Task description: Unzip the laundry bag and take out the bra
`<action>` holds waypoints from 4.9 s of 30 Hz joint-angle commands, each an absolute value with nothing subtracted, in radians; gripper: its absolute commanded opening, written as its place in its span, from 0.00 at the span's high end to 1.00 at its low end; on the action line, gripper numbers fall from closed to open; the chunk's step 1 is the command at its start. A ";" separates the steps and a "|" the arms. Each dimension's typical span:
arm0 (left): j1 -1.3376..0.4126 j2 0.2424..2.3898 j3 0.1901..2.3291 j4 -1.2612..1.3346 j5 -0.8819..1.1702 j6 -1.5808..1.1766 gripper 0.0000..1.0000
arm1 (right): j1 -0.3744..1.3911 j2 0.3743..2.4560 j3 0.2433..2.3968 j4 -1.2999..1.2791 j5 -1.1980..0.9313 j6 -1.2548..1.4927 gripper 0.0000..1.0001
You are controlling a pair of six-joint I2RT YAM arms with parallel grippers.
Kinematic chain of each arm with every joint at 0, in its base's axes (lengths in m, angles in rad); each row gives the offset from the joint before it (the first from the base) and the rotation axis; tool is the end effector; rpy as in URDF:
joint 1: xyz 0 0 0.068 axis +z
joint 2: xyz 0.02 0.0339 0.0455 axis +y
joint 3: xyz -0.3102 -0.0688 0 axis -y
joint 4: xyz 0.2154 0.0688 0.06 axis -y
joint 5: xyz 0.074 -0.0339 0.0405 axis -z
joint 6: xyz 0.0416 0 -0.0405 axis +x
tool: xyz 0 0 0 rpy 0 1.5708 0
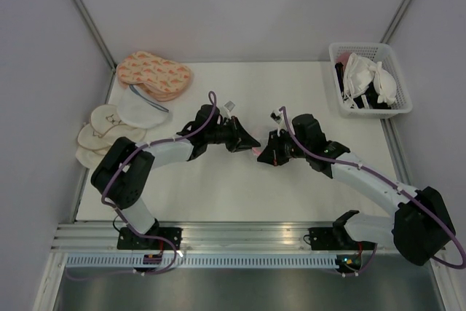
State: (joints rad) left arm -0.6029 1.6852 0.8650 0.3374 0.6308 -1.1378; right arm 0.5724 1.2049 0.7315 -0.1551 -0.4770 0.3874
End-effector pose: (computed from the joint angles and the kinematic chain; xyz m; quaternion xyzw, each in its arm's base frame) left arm 0.2674 -0.2139 0.2551 -0.0601 0.8269 -0.5473 0.1142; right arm 0.1728 0.1340 0.2931 -0.1868 0.8522 0.3904 0.2940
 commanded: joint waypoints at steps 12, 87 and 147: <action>-0.543 1.697 0.966 0.296 0.644 -1.063 0.98 | 0.620 1.210 0.787 -0.437 -0.223 0.347 1.00; -0.391 1.143 0.549 0.123 0.465 -0.931 0.01 | 0.811 1.715 1.457 -0.676 0.353 0.327 0.02; -0.649 1.851 1.370 -0.275 0.348 -0.232 0.10 | 0.577 1.108 0.971 -0.759 0.549 0.666 0.02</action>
State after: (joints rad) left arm -0.6323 1.8179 1.3178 -0.2024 0.4061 -0.4080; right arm 0.5743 1.0973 1.0111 -0.8238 0.6701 0.6949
